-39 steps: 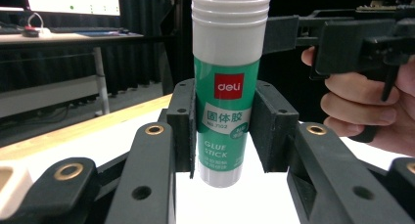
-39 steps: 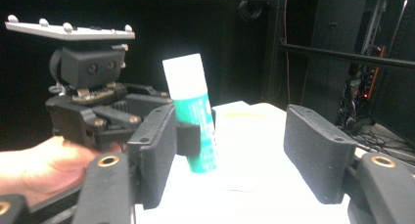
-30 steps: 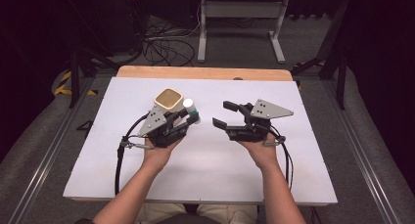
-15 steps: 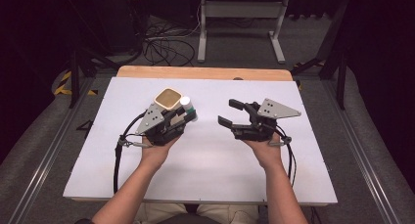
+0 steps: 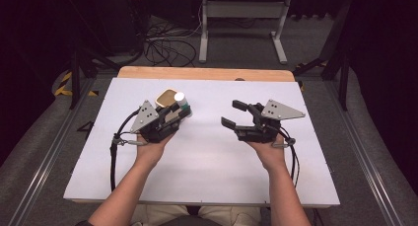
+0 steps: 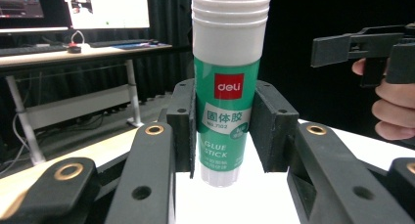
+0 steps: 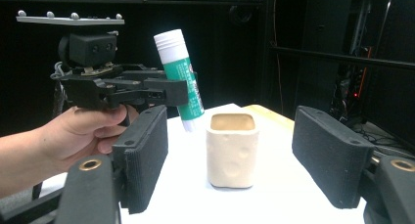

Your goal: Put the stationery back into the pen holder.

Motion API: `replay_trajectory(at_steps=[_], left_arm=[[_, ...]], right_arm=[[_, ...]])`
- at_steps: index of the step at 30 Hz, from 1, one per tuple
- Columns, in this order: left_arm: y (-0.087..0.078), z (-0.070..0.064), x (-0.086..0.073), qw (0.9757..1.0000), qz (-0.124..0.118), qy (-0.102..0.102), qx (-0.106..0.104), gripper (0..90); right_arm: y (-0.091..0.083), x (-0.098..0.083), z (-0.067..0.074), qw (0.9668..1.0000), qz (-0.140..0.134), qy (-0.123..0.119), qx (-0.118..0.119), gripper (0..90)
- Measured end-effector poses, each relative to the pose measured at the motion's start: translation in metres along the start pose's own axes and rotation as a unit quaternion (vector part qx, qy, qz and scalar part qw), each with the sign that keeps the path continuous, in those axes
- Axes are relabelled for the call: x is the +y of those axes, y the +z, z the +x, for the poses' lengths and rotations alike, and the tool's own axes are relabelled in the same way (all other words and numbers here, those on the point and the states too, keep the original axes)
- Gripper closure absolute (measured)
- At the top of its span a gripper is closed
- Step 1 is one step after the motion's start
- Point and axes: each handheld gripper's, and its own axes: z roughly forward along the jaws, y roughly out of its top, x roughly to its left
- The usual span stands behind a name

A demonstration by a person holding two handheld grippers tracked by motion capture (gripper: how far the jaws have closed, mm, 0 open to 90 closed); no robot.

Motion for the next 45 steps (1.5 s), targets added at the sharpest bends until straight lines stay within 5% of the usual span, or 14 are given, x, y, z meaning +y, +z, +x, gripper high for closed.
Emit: replay_trajectory(at_steps=[12,45], left_arm=[[0.001,0.013,0.002,0.9993,0.013,0.023,0.028,65.7],[0.015,0.055,-0.018,0.9934,0.051,0.018,0.101,65.6]], right_arm=[[-0.002,-0.001,-0.002,1.0,0.0,0.003,-0.003,29.9],[-0.011,-0.001,-0.007,0.9999,-0.002,0.007,-0.01,27.5]])
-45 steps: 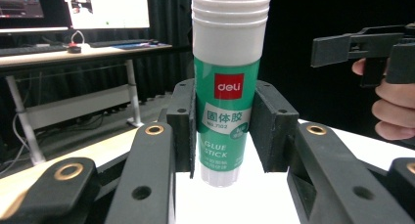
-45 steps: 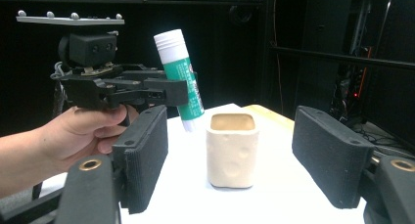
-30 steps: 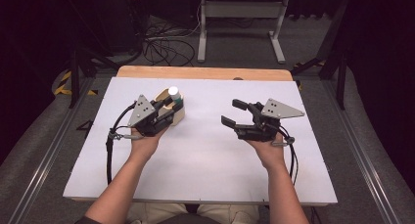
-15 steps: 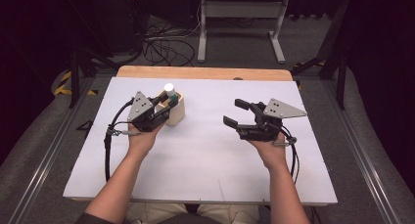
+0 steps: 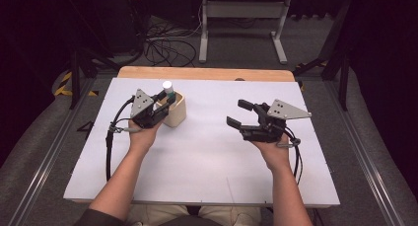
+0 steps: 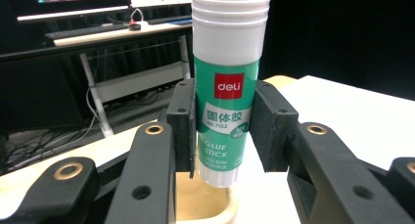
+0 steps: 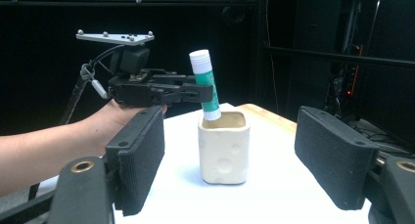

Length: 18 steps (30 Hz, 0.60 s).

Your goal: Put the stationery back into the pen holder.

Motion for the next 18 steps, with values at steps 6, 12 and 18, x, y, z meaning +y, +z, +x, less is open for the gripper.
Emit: replay_trajectory(at_steps=[6,12,18], left_arm=[[0.006,0.005,-0.005,0.9999,0.006,-0.003,0.014,65.6],[0.012,0.009,-0.009,0.9996,0.015,-0.005,0.023,65.6],[0.017,0.011,-0.014,0.9993,0.024,-0.008,0.027,65.5]], right_arm=[[-0.002,0.0,-0.001,1.0,-0.002,0.0,-0.001,27.6],[-0.003,0.001,-0.001,1.0,-0.003,0.001,-0.003,27.6],[-0.004,0.0,-0.002,1.0,-0.003,0.002,-0.004,27.6]])
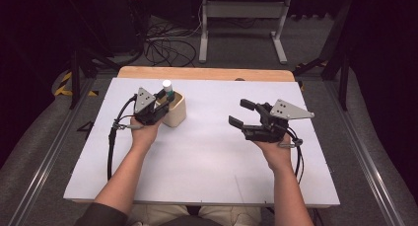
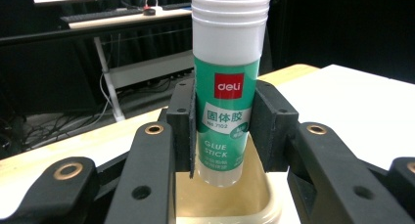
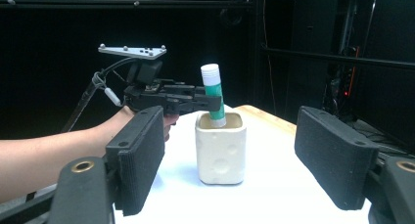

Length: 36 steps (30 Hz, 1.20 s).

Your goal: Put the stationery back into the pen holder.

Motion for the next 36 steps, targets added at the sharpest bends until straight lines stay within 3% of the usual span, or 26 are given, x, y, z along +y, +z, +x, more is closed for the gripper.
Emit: replay_trajectory(at_steps=[36], left_arm=[[0.017,0.007,-0.02,0.998,0.049,-0.03,0.024,65.0]], right_arm=[[-0.004,0.001,-0.001,1.0,-0.004,0.001,-0.001,28.0]])
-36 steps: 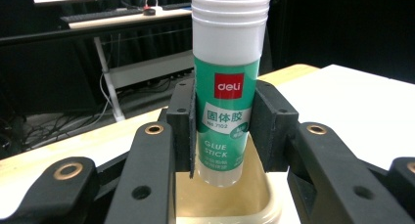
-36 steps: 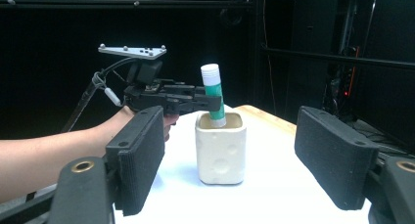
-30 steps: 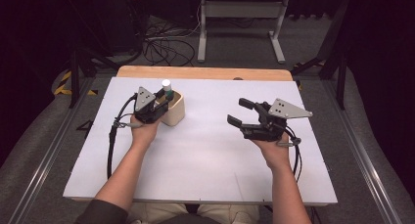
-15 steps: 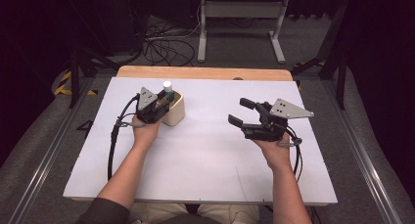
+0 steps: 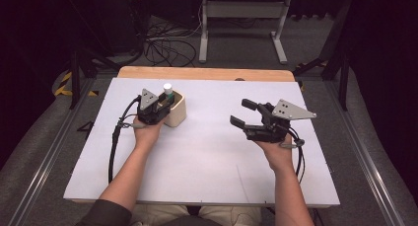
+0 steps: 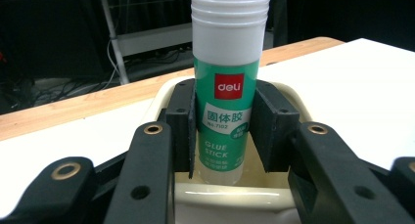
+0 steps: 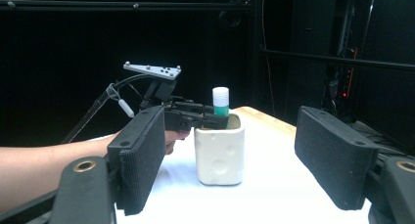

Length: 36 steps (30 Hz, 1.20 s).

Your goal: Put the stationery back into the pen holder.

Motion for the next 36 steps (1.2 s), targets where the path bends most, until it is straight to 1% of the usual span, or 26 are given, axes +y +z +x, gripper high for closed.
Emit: replay_trajectory(at_steps=[5,19,22,23,24,26,31,36], left_arm=[[-0.0002,0.0002,0.0,1.0,0.002,-0.004,-0.003,64.8],[-0.0001,-0.0004,0.0003,1.0,0.003,-0.004,-0.004,63.6],[-0.0002,0.0002,0.0003,1.0,0.002,-0.007,-0.006,63.6],[-0.0003,0.0002,0.0004,0.9999,0.001,-0.009,-0.012,61.9],[-0.0001,0.0001,0.0003,0.9999,0.001,-0.006,-0.011,63.0],[0.0001,-0.0001,0.0,0.9999,0.0,-0.003,-0.016,64.2],[-0.0002,-0.0006,0.0004,0.9998,-0.003,-0.001,-0.02,61.8],[-0.002,0.0009,0.0019,0.9997,-0.009,-0.008,-0.02,58.5]], right_arm=[[0.0,0.0001,0.0002,1.0,0.0,0.0,0.0,28.0],[0.0004,0.0002,0.0007,1.0,0.001,0.0,0.001,28.1],[0.0007,0.0,0.0006,1.0,0.001,0.0,0.002,28.0],[0.0007,0.0,0.0006,1.0,0.001,0.0,0.002,28.1],[0.0008,0.0,0.0006,1.0,0.001,0.0,0.002,28.1],[0.0007,0.0001,0.0007,1.0,0.001,0.0,0.002,28.1],[0.0,0.0001,0.0002,1.0,0.001,0.001,0.002,28.1],[0.0002,0.0001,0.0003,1.0,0.0,0.001,0.002,28.1]])
